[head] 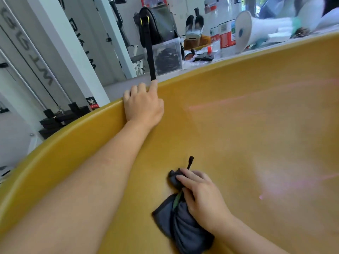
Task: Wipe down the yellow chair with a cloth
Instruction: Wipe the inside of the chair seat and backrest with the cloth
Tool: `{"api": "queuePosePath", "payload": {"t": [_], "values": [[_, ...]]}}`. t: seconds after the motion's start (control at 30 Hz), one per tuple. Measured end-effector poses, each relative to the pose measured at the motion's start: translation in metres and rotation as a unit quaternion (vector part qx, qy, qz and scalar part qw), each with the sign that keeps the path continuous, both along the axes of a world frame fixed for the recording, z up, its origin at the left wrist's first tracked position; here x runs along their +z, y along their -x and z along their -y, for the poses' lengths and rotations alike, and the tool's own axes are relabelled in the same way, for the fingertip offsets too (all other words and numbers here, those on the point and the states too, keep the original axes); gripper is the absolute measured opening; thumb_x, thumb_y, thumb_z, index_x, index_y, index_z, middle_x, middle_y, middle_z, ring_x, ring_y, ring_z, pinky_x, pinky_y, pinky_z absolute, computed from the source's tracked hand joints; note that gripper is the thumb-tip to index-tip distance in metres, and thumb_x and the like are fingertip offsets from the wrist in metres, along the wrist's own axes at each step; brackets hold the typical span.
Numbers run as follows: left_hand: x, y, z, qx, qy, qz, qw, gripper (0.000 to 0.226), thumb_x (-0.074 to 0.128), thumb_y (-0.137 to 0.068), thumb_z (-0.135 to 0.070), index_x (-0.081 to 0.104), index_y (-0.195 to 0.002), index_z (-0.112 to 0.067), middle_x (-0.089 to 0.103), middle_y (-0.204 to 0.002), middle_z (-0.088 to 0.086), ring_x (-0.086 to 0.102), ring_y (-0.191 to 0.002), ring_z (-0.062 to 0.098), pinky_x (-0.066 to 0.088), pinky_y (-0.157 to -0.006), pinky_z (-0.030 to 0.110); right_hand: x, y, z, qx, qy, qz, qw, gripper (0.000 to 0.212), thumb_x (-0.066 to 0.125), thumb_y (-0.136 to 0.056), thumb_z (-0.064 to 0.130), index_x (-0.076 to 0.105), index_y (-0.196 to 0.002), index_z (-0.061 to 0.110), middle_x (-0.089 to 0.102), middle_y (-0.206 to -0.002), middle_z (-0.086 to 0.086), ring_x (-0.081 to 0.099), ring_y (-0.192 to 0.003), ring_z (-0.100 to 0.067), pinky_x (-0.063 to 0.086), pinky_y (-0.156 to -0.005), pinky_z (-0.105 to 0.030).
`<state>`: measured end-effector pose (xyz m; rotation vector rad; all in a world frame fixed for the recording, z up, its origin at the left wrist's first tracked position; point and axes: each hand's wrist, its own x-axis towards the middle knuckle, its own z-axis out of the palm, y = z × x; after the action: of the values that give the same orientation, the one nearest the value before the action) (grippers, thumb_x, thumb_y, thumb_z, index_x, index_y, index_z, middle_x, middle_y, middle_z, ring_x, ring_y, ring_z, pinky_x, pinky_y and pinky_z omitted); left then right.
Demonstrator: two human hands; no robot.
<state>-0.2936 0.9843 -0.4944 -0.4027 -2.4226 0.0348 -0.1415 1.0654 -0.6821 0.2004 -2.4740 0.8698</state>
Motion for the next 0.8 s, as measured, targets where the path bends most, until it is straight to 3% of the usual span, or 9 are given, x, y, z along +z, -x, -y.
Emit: {"api": "queuePosePath", "payload": {"t": [0.07,0.13,0.2,0.27,0.33,0.4,0.57,0.67,0.8], "values": [[-0.004,0.002,-0.004,-0.004,-0.057,-0.026,0.998,0.048,0.037,-0.092,-0.027,0.042,-0.139,-0.024,0.055,-0.123,0.01,0.045,-0.114,0.029,0.028,-0.097,0.041,0.007,0.026,-0.008,-0.016,-0.033,-0.079,0.996,0.028,0.056,-0.091,0.012,0.067,-0.115,0.02,0.061,-0.13,0.007,0.057,-0.101,-0.024,0.055,-0.08,-0.035],[-0.007,0.006,-0.005,-0.014,-0.086,-0.051,0.995,0.047,0.038,-0.091,-0.025,0.047,-0.137,-0.024,0.058,-0.121,0.009,0.047,-0.112,0.029,0.028,-0.097,0.04,0.027,0.066,-0.014,-0.02,-0.062,-0.15,0.987,0.025,0.061,-0.088,0.008,0.069,-0.111,0.014,0.065,-0.122,-0.001,0.058,-0.087,-0.028,0.055,-0.074,-0.038],[-0.012,0.011,-0.003,-0.027,-0.09,-0.071,0.993,0.048,0.039,-0.09,-0.025,0.047,-0.138,-0.025,0.058,-0.122,0.008,0.047,-0.113,0.029,0.027,-0.098,0.039,0.076,0.114,-0.023,-0.059,-0.043,-0.221,0.973,0.025,0.055,-0.091,0.008,0.068,-0.112,0.009,0.062,-0.117,-0.006,0.055,-0.088,-0.027,0.05,-0.079,-0.036],[-0.017,0.014,-0.001,-0.038,-0.089,-0.084,0.992,0.05,0.038,-0.089,-0.026,0.047,-0.138,-0.025,0.059,-0.122,0.008,0.047,-0.113,0.029,0.025,-0.099,0.039,0.136,0.153,-0.036,-0.146,0.039,-0.275,0.95,0.026,0.049,-0.094,0.012,0.068,-0.11,0.006,0.056,-0.11,-0.008,0.052,-0.094,-0.022,0.045,-0.082,-0.032],[-0.018,0.015,-0.002,-0.041,-0.1,-0.094,0.99,0.05,0.039,-0.087,-0.026,0.05,-0.136,-0.025,0.06,-0.121,0.008,0.048,-0.113,0.029,0.025,-0.099,0.039,0.165,0.174,-0.043,-0.233,0.095,-0.309,0.917,0.022,0.052,-0.092,0.01,0.07,-0.104,0.003,0.057,-0.104,-0.015,0.053,-0.093,-0.029,0.044,-0.08,-0.033],[-0.02,0.014,-0.005,-0.037,-0.116,-0.103,0.987,0.051,0.039,-0.084,-0.027,0.053,-0.133,-0.024,0.062,-0.119,0.009,0.05,-0.111,0.03,0.026,-0.098,0.04,0.138,0.166,-0.028,-0.244,0.099,-0.32,0.91,0.021,0.054,-0.092,0.007,0.07,-0.104,0.002,0.058,-0.099,-0.018,0.055,-0.089,-0.033,0.046,-0.078,-0.036],[-0.022,0.015,-0.005,-0.036,-0.123,-0.103,0.986,0.052,0.044,-0.084,-0.025,0.051,-0.135,-0.024,0.06,-0.124,0.009,0.049,-0.116,0.029,0.026,-0.104,0.043,0.01,0.081,0.003,-0.111,0.02,-0.216,0.97,0.028,0.047,-0.092,0.014,0.071,-0.103,0.007,0.055,-0.089,-0.008,0.055,-0.081,-0.026,0.048,-0.069,-0.033],[-0.022,0.011,-0.006,-0.039,-0.115,-0.104,0.987,0.055,0.047,-0.081,-0.023,0.049,-0.136,-0.024,0.058,-0.127,0.01,0.047,-0.118,0.03,0.025,-0.107,0.043,0.059,0.11,-0.02,-0.097,-0.026,-0.236,0.967,0.026,0.046,-0.083,0.014,0.07,-0.091,0.007,0.056,-0.088,-0.012,0.057,-0.081,-0.033,0.049,-0.067,-0.037],[-0.025,0.011,-0.003,-0.038,-0.08,-0.107,0.99,0.06,0.049,-0.08,-0.021,0.044,-0.139,-0.023,0.052,-0.134,0.01,0.043,-0.124,0.03,0.021,-0.112,0.044,0.153,0.169,-0.054,-0.259,0.078,-0.3,0.915,0.022,0.054,-0.084,0.004,0.071,-0.098,0.004,0.06,-0.099,-0.017,0.056,-0.089,-0.036,0.041,-0.074,-0.033]]}}
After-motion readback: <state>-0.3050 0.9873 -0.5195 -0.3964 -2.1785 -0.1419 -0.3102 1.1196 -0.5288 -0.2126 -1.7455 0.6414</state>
